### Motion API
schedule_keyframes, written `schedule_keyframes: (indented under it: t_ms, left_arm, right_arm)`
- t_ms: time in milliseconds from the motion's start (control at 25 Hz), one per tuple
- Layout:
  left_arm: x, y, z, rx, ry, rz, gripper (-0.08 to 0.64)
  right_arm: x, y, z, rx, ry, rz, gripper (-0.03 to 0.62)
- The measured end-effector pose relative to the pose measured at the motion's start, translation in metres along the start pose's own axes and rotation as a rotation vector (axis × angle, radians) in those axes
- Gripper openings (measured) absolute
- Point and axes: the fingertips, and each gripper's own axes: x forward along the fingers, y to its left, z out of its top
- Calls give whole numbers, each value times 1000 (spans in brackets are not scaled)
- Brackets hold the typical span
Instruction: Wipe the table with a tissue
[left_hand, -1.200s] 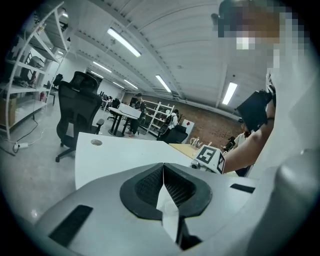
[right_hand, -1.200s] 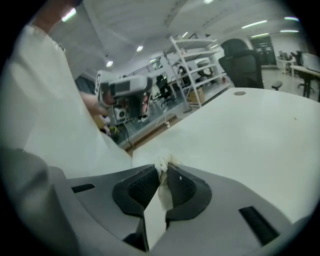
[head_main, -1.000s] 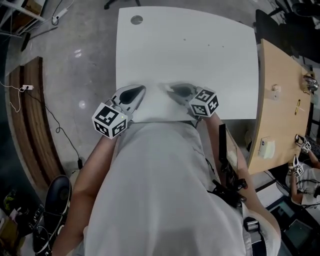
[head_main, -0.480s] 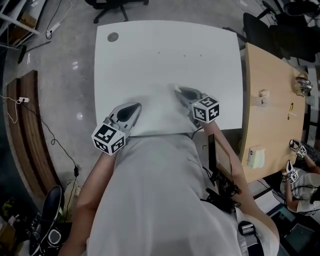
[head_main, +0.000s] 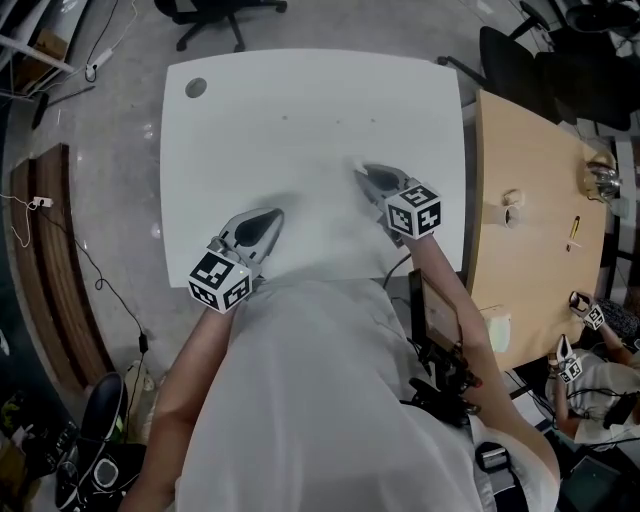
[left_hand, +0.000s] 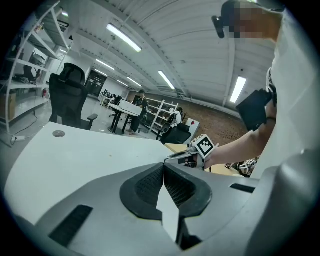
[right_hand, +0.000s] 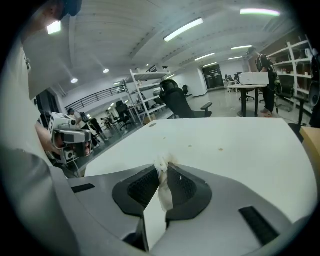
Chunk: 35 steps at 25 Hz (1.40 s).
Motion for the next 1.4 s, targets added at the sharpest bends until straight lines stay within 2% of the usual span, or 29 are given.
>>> schedule_keyframes:
  t_ms: [320, 560, 680, 1000, 1160, 1400]
  left_arm:
    - [39, -26, -5, -35, 15, 18, 6]
    - [53, -39, -17, -64, 27, 56, 6]
    - [58, -40, -21, -84, 28, 88, 6]
    - [60, -44, -23, -99, 33, 127, 6]
    - [57, -45, -27, -107, 45, 134, 6]
    - [64, -50, -22, -93, 48, 119, 6]
  right_arm:
    - [-14, -87, 4, 40, -11, -155, 57]
    - [-6, -135, 17, 10, -33, -262, 57]
    - [6, -152, 30, -18, -24, -251, 57]
    - [42, -185, 57, -219, 52, -193, 57]
    - [54, -183, 53, -286, 98, -168, 57]
    - [55, -162, 43, -373, 113, -125, 55]
